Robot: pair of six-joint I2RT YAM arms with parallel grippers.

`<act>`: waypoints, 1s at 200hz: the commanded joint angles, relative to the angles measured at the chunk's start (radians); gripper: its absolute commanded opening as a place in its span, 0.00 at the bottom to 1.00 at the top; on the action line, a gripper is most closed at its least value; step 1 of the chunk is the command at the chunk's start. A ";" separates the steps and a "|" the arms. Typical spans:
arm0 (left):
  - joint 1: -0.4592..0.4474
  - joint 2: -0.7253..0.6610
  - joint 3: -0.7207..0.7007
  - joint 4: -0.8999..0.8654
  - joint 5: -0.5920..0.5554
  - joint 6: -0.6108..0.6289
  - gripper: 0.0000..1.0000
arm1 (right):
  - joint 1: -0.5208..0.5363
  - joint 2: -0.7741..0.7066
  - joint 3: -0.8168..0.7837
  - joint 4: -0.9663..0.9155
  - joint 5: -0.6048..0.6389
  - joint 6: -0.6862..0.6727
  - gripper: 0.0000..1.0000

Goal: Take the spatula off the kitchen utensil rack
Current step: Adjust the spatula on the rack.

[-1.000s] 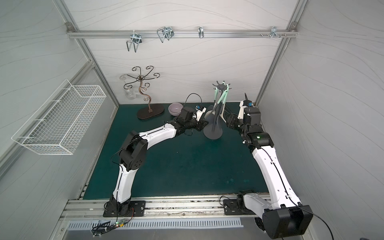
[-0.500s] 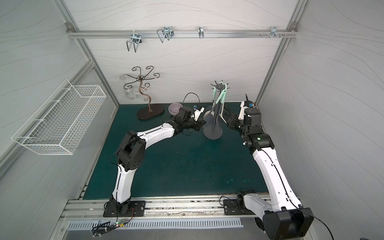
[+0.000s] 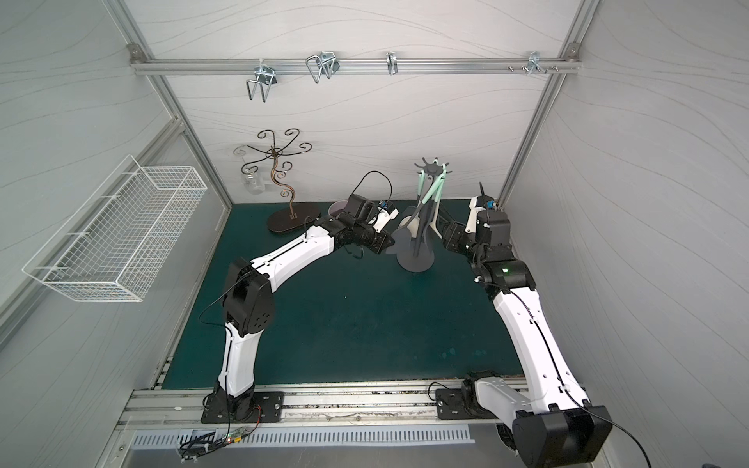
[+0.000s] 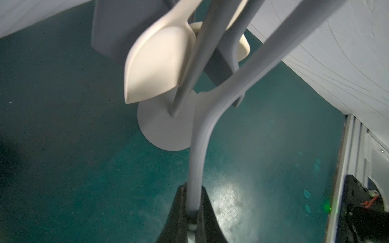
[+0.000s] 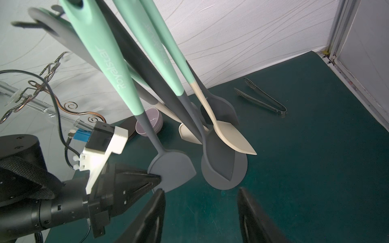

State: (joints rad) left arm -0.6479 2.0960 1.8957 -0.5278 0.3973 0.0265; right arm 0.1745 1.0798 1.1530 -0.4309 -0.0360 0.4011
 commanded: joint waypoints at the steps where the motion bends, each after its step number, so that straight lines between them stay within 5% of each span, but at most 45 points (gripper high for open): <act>1: -0.004 -0.060 0.060 -0.040 0.125 0.024 0.29 | -0.006 0.005 0.039 -0.014 -0.016 0.019 0.60; 27: -0.005 -0.092 0.018 -0.012 0.123 0.027 0.70 | -0.006 0.009 0.048 -0.001 -0.033 0.041 0.62; 41: -0.006 -0.113 -0.007 0.004 0.113 0.042 0.77 | -0.007 0.015 0.054 0.017 -0.054 0.047 0.62; 111: -0.002 -0.195 -0.082 0.071 0.106 0.050 0.74 | 0.010 0.136 0.002 0.399 -0.144 0.123 0.48; 200: 0.030 -0.301 -0.231 0.241 0.069 0.033 0.73 | 0.032 0.226 -0.015 0.507 -0.132 0.114 0.30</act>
State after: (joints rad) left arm -0.6357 1.8408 1.6741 -0.3897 0.4767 0.0669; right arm 0.1913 1.3369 1.1576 0.0055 -0.1722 0.5270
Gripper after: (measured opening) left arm 0.731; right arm 0.314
